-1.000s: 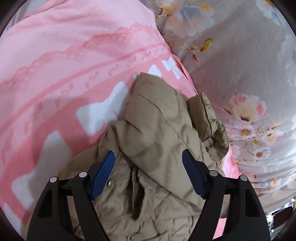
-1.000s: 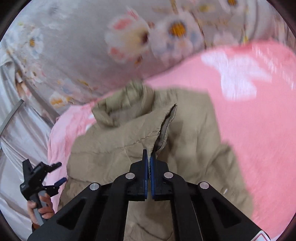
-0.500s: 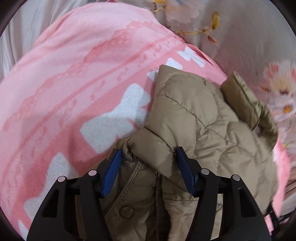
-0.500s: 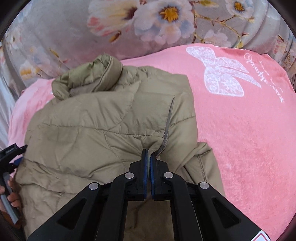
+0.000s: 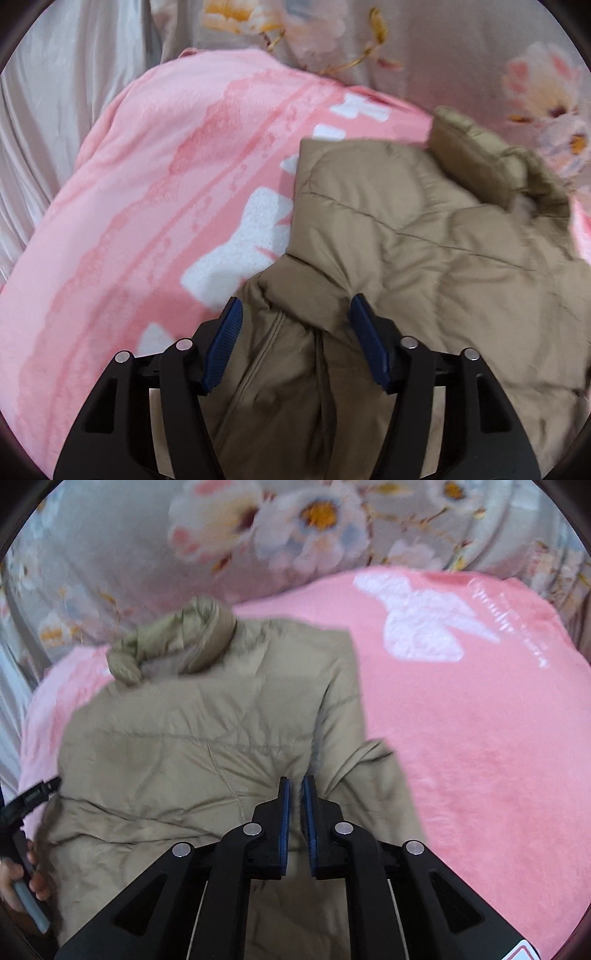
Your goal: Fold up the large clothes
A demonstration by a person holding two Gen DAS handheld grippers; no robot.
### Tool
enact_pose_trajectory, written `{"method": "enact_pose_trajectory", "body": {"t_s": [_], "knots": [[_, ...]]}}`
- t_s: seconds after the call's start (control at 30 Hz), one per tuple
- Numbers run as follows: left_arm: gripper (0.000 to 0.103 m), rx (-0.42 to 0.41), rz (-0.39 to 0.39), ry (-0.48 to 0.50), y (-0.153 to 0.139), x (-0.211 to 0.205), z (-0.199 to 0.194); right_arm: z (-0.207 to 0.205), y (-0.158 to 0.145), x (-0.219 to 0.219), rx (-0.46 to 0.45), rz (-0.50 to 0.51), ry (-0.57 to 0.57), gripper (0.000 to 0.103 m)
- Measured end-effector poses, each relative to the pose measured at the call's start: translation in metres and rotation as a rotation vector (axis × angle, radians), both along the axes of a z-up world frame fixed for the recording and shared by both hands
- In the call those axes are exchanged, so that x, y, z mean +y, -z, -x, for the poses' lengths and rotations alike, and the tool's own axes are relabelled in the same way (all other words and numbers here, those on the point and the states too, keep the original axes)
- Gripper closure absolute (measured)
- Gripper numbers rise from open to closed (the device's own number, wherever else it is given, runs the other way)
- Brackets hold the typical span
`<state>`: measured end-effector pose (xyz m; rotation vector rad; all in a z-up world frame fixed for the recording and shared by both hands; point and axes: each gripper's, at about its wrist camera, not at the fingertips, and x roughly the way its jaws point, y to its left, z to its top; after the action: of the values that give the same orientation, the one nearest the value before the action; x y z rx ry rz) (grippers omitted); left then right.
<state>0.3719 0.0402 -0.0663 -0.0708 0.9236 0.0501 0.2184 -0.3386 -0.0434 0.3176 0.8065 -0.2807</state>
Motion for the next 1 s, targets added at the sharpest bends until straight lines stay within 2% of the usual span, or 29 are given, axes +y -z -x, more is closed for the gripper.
{"method": "enact_pose_trajectory", "body": {"t_s": [0.03, 0.1, 0.17, 0.23, 0.37, 0.43, 0.5, 0.73, 1.0], "knots": [[0.044, -0.012, 0.012, 0.007, -0.009, 0.0, 0.003, 0.004, -0.017, 0.002, -0.039, 0.018, 0.005, 0.09], [0.044, -0.056, 0.041, 0.028, -0.04, -0.007, 0.004, -0.003, -0.044, 0.011, -0.093, 0.024, -0.016, 0.09], [0.041, -0.086, 0.083, 0.062, -0.064, -0.024, -0.001, -0.021, -0.058, 0.025, -0.122, 0.004, -0.076, 0.09], [0.04, -0.089, 0.085, 0.091, -0.073, -0.045, -0.007, -0.044, -0.054, 0.047, -0.108, 0.003, -0.138, 0.09], [0.04, -0.01, 0.03, 0.146, -0.045, -0.092, -0.024, -0.074, -0.019, 0.085, -0.012, -0.003, -0.229, 0.09], [0.04, 0.033, -0.013, 0.146, -0.022, -0.103, -0.026, -0.078, -0.001, 0.099, 0.026, 0.013, -0.243, 0.09], [0.04, 0.056, -0.014, 0.143, -0.004, -0.103, -0.021, -0.079, 0.015, 0.103, 0.052, -0.001, -0.248, 0.09], [0.037, 0.004, -0.074, 0.146, 0.012, -0.103, -0.008, -0.072, 0.033, 0.103, 0.039, -0.012, -0.238, 0.096], [0.036, -0.035, -0.132, 0.145, 0.022, -0.11, -0.002, -0.07, 0.04, 0.108, 0.024, 0.053, -0.23, 0.096]]}}
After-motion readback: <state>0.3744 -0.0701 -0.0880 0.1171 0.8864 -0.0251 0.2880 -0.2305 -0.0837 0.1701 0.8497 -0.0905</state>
